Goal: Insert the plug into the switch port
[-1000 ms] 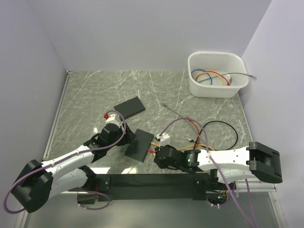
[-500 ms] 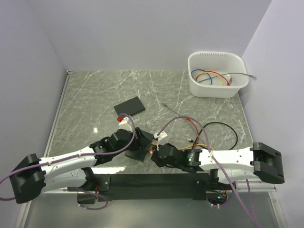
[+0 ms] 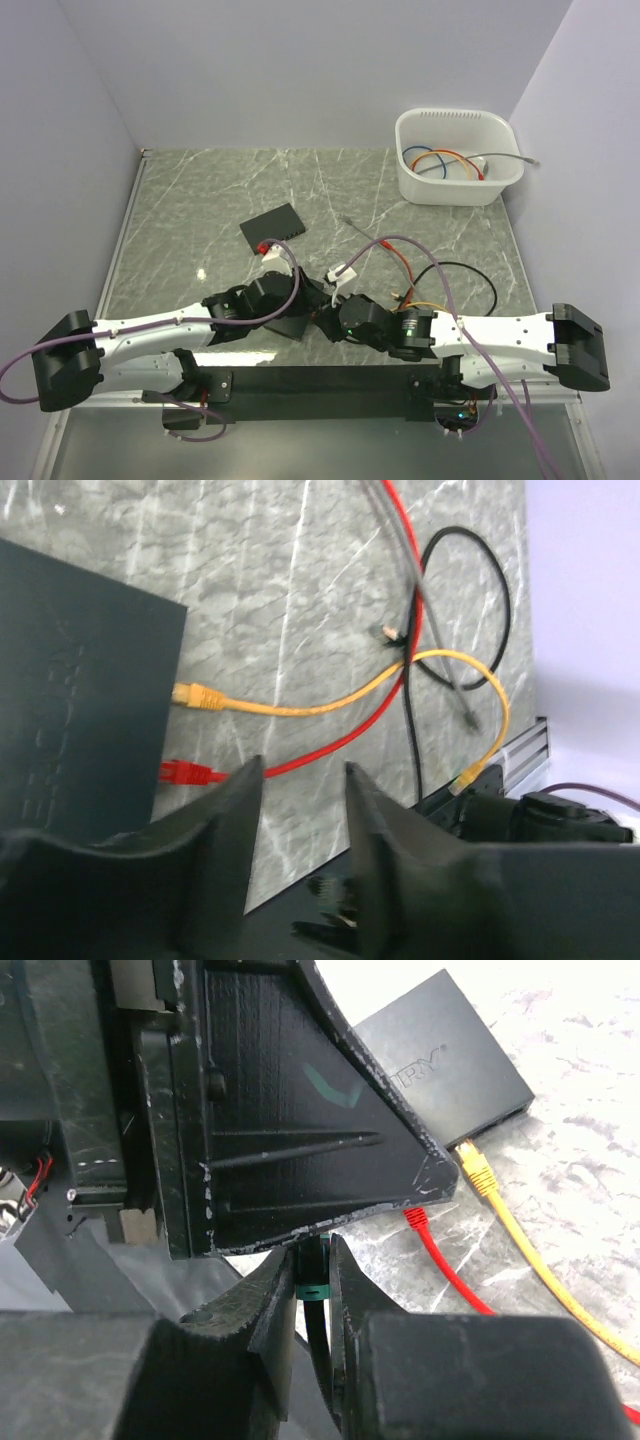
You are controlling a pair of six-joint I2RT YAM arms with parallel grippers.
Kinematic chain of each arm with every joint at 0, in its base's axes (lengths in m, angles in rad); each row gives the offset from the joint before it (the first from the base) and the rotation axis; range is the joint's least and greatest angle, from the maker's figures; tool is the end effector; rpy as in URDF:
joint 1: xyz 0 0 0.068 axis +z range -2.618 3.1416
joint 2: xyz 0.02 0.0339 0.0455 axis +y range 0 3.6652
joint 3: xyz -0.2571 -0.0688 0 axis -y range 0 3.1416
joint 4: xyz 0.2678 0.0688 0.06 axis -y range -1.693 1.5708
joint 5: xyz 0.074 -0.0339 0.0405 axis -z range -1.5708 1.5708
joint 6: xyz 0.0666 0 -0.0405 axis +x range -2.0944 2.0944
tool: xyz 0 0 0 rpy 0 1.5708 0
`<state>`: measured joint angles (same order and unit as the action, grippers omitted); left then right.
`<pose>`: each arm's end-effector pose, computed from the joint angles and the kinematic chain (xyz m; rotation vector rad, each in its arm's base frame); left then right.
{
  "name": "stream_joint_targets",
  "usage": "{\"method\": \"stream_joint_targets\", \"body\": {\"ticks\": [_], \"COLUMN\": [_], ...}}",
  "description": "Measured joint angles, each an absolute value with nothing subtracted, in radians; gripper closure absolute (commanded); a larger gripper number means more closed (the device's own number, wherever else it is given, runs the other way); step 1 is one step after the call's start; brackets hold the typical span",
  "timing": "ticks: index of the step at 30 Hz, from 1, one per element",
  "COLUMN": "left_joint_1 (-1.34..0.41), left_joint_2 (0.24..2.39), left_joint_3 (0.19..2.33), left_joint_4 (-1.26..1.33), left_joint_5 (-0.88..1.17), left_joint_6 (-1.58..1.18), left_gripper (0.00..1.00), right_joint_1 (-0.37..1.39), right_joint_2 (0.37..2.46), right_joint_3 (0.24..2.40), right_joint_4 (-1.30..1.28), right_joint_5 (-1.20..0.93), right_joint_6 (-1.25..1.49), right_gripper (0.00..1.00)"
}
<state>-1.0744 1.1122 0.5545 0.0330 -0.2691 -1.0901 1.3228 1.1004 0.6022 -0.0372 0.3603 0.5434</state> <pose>0.1512 -0.2420 0.1840 -0.1924 2.2385 -0.9982 0.0926 0.2702 0.1979 -0.6099 2.0714 0.7499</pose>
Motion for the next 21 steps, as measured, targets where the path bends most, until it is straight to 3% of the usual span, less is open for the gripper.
{"method": "stream_joint_targets", "body": {"ticks": [5, 7, 8, 9, 11, 12, 17, 20, 21], "left_joint_1": [-1.09, -1.096, -1.097, -1.098, -1.099, -1.099, -1.1, -1.1, -1.1], "left_joint_2": [1.112, 1.112, 1.111, 1.111, 1.111, 1.11, 1.106, 1.093, 1.088], "left_joint_3": [0.576, 0.579, 0.579, 0.581, 0.584, 0.584, 0.588, 0.603, 0.611], "left_joint_4": [0.035, 0.039, 0.041, 0.039, 0.037, 0.033, -0.013, -0.045, -0.054], "left_joint_5": [-0.288, -0.291, -0.292, -0.296, -0.302, -0.307, -0.337, -0.356, -0.361], "left_joint_6": [-1.097, -1.098, -1.101, -1.101, -1.098, -1.096, -1.093, -1.093, -1.093], "left_gripper": [0.88, 0.97, 0.99, 1.0, 0.99, 0.99, 1.0, 1.0, 0.99], "right_joint_1": [1.323, 1.325, 1.325, 1.325, 1.325, 1.325, 1.325, 1.326, 1.326], "right_joint_2": [1.101, 1.101, 1.101, 1.1, 1.099, 1.095, 0.989, 0.882, 0.852], "right_joint_3": [0.604, 0.604, 0.604, 0.604, 0.609, 0.611, 0.615, 0.604, 0.599], "right_joint_4": [-0.036, -0.036, -0.036, -0.036, -0.037, -0.038, -0.047, -0.041, -0.031], "right_joint_5": [0.366, 0.368, 0.369, 0.373, 0.385, 0.398, 0.439, 0.441, 0.441], "right_joint_6": [0.541, 0.541, 0.542, 0.542, 0.545, 0.549, 0.524, 0.502, 0.495], "right_gripper": [1.0, 0.94, 0.85, 0.67, 0.53, 0.28, 0.28, 0.33, 0.4]}}
